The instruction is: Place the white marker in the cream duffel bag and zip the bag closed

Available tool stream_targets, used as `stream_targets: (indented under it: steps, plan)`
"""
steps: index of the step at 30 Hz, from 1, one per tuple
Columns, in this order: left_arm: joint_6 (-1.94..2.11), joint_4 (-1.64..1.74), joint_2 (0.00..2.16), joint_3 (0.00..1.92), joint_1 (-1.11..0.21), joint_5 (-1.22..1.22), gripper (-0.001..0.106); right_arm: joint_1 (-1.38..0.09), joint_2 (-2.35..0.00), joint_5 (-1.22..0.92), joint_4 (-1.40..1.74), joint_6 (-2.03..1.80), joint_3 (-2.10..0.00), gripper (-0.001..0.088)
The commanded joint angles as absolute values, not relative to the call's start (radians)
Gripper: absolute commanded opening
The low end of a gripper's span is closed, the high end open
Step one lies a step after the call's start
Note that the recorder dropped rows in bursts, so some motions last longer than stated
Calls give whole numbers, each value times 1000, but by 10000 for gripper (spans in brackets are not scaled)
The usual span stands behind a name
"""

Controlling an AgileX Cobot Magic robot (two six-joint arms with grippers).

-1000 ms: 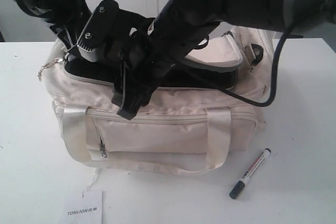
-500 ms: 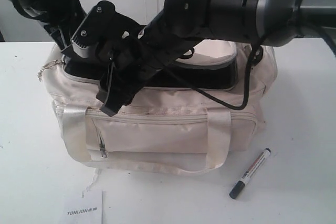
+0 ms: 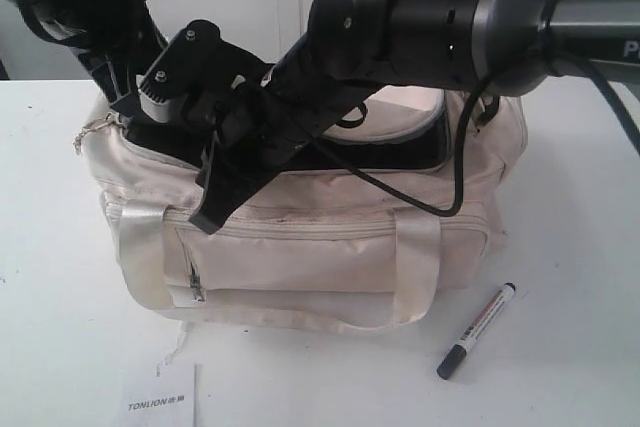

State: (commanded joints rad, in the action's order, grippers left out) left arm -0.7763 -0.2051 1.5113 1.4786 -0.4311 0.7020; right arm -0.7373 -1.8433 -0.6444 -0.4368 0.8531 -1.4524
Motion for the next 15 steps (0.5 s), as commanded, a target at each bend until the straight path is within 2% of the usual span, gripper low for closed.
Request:
stream_targets:
  steps: [15]
  plan:
    - [-740, -205, 1515, 1479, -431, 699, 0, -737, -1775, -758, -308, 921, -1452, 0]
